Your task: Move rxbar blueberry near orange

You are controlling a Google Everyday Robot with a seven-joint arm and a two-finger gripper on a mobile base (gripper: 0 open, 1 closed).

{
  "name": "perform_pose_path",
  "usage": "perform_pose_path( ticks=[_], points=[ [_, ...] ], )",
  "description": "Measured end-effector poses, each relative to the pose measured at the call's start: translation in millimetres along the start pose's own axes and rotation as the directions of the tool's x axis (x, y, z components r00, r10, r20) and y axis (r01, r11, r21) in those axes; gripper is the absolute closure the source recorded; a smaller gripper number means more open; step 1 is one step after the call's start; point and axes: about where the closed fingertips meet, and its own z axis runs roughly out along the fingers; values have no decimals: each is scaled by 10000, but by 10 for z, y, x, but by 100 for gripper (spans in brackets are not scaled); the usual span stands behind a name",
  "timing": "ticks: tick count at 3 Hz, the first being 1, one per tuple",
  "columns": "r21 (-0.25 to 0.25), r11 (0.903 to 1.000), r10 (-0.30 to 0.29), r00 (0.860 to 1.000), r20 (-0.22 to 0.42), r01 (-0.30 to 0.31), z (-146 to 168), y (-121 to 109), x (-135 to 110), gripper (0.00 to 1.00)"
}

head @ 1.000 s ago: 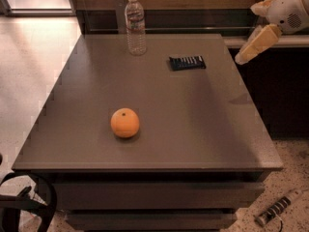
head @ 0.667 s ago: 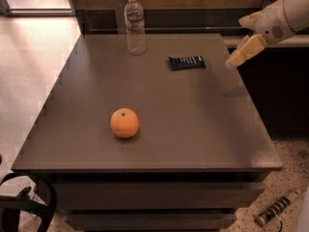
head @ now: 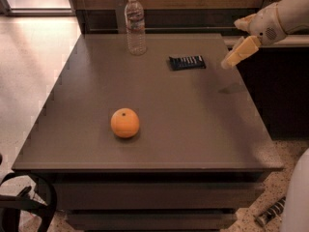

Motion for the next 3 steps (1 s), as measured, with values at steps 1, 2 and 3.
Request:
perform_pose_path(
  ticks=[1, 2, 3],
  points=[
    [-437, 9987, 296, 9974, 653, -268, 439, -184, 46, 0],
    [-642, 9961, 679, 9912, 1138, -609, 779, -313, 131, 0],
    [-612, 9951, 829, 9922, 935, -774, 874, -318, 161, 0]
  ],
)
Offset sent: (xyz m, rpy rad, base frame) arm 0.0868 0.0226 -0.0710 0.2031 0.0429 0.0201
